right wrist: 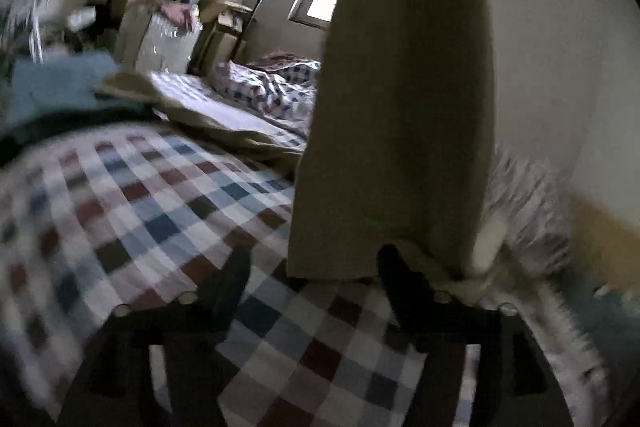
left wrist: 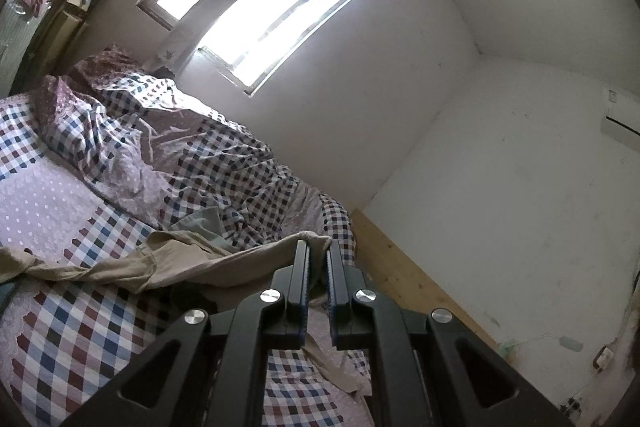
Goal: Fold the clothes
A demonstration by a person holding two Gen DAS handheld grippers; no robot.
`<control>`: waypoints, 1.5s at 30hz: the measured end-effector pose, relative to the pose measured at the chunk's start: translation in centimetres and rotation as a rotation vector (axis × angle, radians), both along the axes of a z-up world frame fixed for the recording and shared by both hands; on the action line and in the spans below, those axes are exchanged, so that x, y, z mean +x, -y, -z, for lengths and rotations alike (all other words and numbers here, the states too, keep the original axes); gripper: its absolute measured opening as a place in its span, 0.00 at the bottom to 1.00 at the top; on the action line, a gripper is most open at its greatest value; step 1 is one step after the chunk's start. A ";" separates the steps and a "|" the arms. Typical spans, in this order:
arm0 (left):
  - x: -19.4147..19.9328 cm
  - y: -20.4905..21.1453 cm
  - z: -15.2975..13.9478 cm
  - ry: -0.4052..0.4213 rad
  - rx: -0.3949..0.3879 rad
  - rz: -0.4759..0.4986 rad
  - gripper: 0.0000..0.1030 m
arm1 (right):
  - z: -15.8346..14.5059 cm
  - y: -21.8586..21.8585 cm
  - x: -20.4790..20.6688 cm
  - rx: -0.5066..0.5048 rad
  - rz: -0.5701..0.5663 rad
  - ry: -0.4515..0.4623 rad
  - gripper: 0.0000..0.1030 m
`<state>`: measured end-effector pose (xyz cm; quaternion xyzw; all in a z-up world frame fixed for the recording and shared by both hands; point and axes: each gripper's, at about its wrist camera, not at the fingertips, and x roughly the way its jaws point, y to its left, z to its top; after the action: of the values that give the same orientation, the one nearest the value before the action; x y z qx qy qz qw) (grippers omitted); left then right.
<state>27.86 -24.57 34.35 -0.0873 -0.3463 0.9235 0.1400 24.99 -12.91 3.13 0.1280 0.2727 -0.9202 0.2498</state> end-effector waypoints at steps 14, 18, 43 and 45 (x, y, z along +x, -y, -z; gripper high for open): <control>1.3 3.5 1.0 -0.006 0.077 -0.059 0.06 | -1.6 0.0 -5.6 0.052 0.139 0.071 0.01; 2.1 5.8 2.4 0.002 0.128 -0.109 0.06 | -4.7 -4.7 -5.9 0.076 0.095 0.067 0.00; 10.8 9.8 22.3 0.383 0.290 -0.406 0.00 | -3.8 -21.3 6.2 0.446 -0.327 0.403 0.17; 10.9 10.2 22.6 0.384 0.273 -0.426 0.00 | -4.0 -23.1 4.1 0.340 -0.228 0.476 0.32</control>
<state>38.75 -34.77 11.77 -0.1657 -0.4977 0.8437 -0.1140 29.12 10.17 7.10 0.3483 0.3694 -0.7715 0.3834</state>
